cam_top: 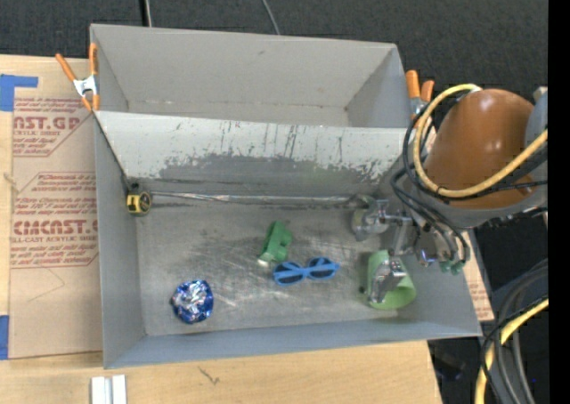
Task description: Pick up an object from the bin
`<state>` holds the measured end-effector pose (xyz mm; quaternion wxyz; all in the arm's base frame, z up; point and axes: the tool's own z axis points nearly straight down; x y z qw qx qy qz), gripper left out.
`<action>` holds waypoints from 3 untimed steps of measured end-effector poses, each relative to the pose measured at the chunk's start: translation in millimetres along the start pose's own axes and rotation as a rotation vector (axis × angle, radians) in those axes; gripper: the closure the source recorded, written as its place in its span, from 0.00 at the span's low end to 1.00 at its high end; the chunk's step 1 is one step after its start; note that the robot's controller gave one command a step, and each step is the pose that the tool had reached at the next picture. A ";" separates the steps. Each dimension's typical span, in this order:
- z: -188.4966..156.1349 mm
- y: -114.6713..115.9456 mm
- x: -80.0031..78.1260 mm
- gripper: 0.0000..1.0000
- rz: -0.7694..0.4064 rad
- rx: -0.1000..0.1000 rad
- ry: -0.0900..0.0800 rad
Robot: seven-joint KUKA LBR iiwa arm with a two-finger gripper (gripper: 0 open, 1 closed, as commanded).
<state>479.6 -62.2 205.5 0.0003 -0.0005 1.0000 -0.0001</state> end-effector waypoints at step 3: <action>-48.6 74.1 -40.7 1.00 -0.313 0.000 -0.009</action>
Offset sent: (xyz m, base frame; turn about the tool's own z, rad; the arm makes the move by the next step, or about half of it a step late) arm 0.0360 0.0508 -0.1310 -0.2595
